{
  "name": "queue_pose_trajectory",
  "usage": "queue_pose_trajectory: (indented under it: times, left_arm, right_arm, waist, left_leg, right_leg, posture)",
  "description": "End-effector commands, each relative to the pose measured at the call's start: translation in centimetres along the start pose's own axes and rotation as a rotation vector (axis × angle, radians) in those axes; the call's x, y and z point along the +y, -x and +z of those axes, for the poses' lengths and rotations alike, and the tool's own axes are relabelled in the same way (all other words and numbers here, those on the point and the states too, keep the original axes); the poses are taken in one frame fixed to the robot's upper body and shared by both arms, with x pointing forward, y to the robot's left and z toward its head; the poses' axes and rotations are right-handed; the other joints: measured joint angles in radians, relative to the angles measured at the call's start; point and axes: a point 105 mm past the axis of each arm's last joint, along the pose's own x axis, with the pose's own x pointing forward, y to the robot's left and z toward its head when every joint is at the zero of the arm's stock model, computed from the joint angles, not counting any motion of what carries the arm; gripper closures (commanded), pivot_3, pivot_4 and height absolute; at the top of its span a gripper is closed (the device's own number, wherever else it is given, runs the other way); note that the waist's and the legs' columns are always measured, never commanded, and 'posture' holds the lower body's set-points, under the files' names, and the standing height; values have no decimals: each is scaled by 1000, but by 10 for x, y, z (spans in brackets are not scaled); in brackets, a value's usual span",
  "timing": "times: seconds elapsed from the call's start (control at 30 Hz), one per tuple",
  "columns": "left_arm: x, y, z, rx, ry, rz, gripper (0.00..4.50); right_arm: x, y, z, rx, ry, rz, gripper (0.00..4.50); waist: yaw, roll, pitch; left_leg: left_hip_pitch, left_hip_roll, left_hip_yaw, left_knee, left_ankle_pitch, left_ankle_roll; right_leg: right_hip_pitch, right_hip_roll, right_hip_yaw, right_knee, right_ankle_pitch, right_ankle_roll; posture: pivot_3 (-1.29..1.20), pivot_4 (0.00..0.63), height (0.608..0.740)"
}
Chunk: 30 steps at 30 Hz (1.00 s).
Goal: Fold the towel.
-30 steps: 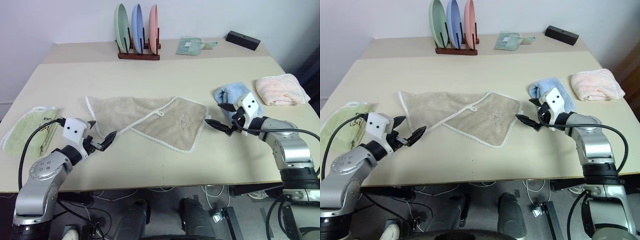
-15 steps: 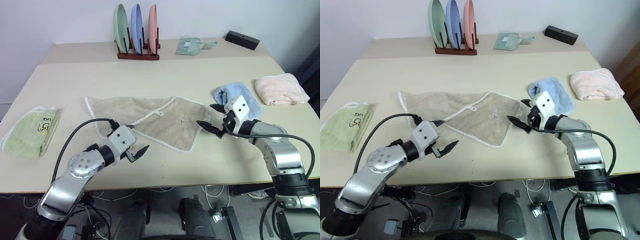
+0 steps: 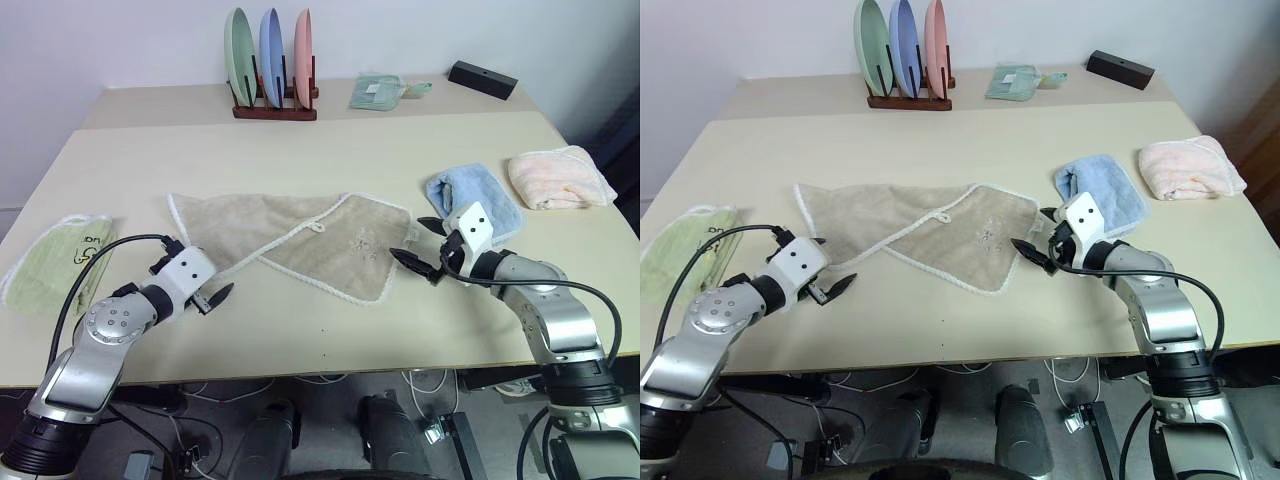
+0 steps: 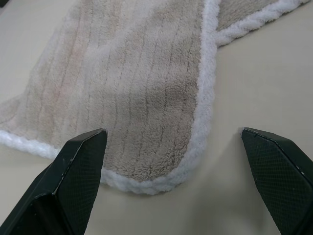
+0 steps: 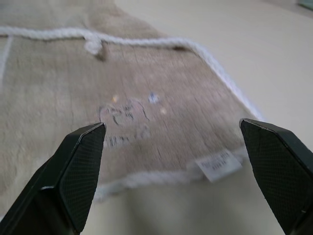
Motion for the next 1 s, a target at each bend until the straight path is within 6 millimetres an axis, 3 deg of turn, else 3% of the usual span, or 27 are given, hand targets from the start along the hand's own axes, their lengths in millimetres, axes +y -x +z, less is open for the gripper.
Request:
queue_pose_trajectory:
  times: [0.03, 0.1, 0.3, 0.47, 0.67, 0.8, 0.93, 1.0]
  left_arm:
    - [8, 0, -18, 69, 8, 35, 532]
    - [14, -1, -19, 67, 11, 58, 1278]
    - [19, -9, -12, 25, 4, 72, 4346]
    - [29, -6, -7, 10, -24, 117, 4439]
    - [41, 15, 21, -120, 15, 156, 4439]
    - [40, 22, 18, -97, 11, 150, 4439]
    - [45, 35, 0, -44, 41, 190, 4439]
    - [46, 40, -7, -22, 49, 203, 4439]
  right_arm:
    - [2, 1, 16, -47, 38, 2, 0]
    - [4, 1, 15, -46, 37, 3, 0]
    - [6, 1, 15, -48, 35, 1, 0]
    - [4, 2, 20, -49, 60, -2, 0]
    - [-14, -11, 21, 57, 251, -15, 0]
    - [-32, -27, 20, 92, 269, -39, 0]
    - [-62, -50, 13, 147, 137, -130, 0]
    - [-67, -59, 9, 157, 66, -141, 0]
  waist:
    - [0, 0, 0]
    - [0, 0, 0]
    - [-2, 0, 0]
    - [-1, 0, 0]
    - [-4, 0, 0]
    - [-4, 0, 0]
    - [-9, 0, 1]
    - [-10, -1, 1]
  left_leg:
    - [0, 0, 0, 0, 0, 0]
    - [0, 0, 0, 0, 0, 0]
    - [0, 0, 0, 0, 0, 0]
    - [0, 0, 0, 0, 0, 0]
    - [-1, 1, 1, 0, 0, 0]
    - [-1, 1, 1, 0, 0, 0]
    - [-1, 1, 3, 0, 0, 0]
    - [-1, 1, 3, -1, 0, 0]
  right_leg:
    - [0, 0, 0, 0, 0, 0]
    - [0, 0, 0, 0, 0, 0]
    - [0, 1, 0, 0, 0, 0]
    - [0, 1, 0, 0, 0, 0]
    - [-2, 1, 0, 0, 1, -1]
    - [-2, 1, 0, 0, 1, -1]
    - [-3, 1, 2, 0, 2, -2]
    - [-4, 3, 2, 0, 2, -3]
  posture:
    - [0, 150, 740]
    - [0, 150, 740]
    - [0, 150, 740]
    - [0, 150, 740]
    - [0, 150, 740]
    - [0, 150, 740]
    - [0, 150, 740]
    - [0, 150, 740]
